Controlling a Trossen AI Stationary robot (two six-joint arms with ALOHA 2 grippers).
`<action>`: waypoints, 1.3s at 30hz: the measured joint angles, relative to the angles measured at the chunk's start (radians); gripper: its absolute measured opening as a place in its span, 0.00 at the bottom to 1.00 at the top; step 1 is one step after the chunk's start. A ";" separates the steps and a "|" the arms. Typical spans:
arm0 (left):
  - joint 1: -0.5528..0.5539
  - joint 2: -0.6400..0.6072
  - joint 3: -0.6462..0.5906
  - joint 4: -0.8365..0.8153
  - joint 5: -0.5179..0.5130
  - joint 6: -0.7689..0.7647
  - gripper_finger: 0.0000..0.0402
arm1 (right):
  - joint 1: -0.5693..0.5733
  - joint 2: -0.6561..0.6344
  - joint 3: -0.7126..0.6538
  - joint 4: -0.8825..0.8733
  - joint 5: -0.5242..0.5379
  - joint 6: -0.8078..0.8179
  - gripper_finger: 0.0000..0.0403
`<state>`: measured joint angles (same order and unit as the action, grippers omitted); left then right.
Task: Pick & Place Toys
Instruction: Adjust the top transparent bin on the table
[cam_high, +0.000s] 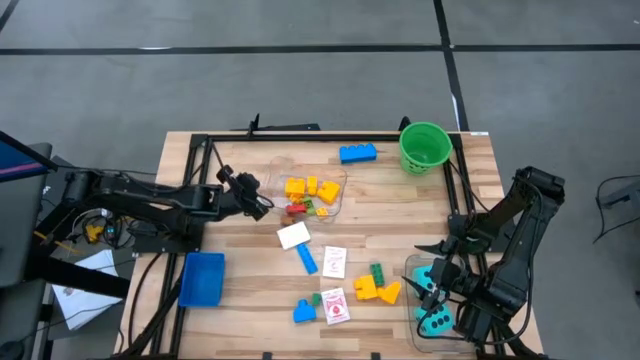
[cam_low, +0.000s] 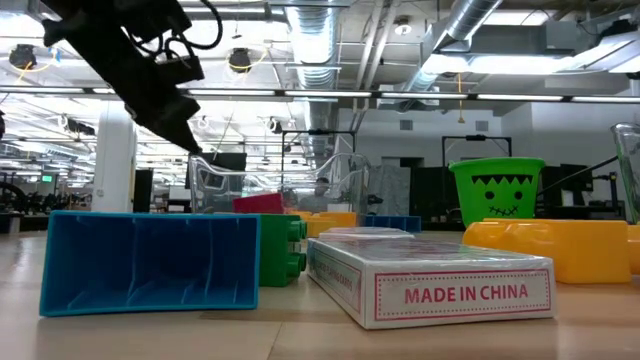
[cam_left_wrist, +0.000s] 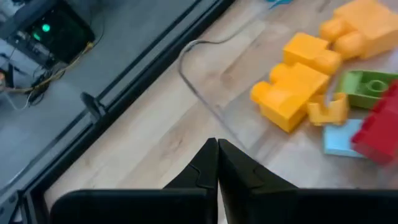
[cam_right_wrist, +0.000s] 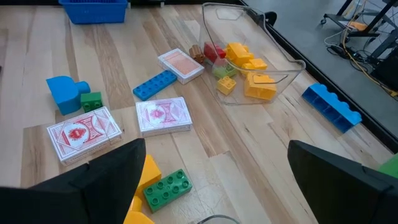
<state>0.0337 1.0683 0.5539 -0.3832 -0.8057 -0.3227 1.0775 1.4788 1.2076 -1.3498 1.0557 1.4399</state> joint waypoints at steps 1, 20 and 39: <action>0.014 0.000 -0.005 0.001 0.009 0.001 0.00 | 0.000 0.000 0.000 0.001 0.000 0.000 0.95; 0.348 -0.005 -0.201 0.419 0.562 0.369 0.00 | 0.003 0.000 0.000 0.001 -0.005 -0.001 0.95; 0.169 -0.016 -0.239 0.498 0.612 0.295 0.00 | 0.003 0.000 0.000 0.000 -0.008 -0.001 0.95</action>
<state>0.2024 1.0527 0.3153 0.1145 -0.1932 -0.0275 1.0805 1.4791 1.2076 -1.3494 1.0473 1.4387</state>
